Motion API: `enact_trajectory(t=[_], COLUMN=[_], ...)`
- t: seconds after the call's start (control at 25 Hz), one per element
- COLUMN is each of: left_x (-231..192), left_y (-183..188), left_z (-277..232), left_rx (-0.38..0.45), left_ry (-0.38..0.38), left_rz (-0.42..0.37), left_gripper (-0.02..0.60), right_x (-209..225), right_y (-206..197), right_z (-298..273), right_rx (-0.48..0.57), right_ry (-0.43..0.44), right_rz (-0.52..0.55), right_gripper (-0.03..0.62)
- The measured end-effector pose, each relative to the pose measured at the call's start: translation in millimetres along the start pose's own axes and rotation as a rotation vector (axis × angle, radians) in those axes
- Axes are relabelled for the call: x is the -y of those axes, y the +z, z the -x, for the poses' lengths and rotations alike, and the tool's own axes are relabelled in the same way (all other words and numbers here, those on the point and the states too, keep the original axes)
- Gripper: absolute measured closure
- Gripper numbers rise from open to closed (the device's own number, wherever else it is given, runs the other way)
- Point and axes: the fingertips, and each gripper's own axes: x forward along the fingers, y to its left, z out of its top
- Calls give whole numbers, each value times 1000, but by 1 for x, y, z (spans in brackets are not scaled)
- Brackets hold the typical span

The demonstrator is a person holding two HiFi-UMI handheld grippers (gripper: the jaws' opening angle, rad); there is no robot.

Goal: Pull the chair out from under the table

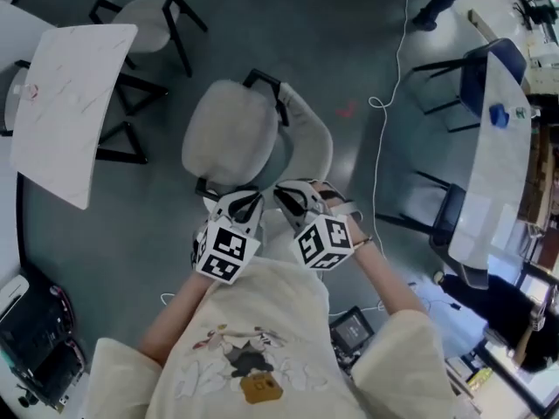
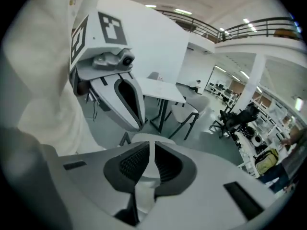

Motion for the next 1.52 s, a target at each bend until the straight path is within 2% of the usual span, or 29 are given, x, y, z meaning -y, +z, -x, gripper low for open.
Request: enact_trajectory(t=[0.04,0.2,0.48,0.6,0.88,1.12,1.32,1.52], left_x=[-3,-22,-53,-56,-43,-50,-42,-40], left_y=[2,19,44,51,68,56,53,56], left_z=[11,52,125,150,191,202,193,195], left_rx=[2,54,185,234,339,347,335,351], left_ry=[8,58,132,151,197,225,194,209], left_rz=[7,22,45,61,71,105,111,124], left_gripper=[572,572,572,572,572,572,572,574], right_x=[0,10,16,9,-9,-6,-6,-11], right_y=[12,69,165,191,216,223,214,212], right_z=[5,24,48,59,83,86,88,86], right_rx=[23,155,365,431,497,543,540,538], right_ry=[-14,-63,-90,-101,-146,-186,-204,-193], right_rz=[-33,-133,-213,-242,-303,-408,-457,-479], right_gripper=[557,562,562,562,572,580,583,585])
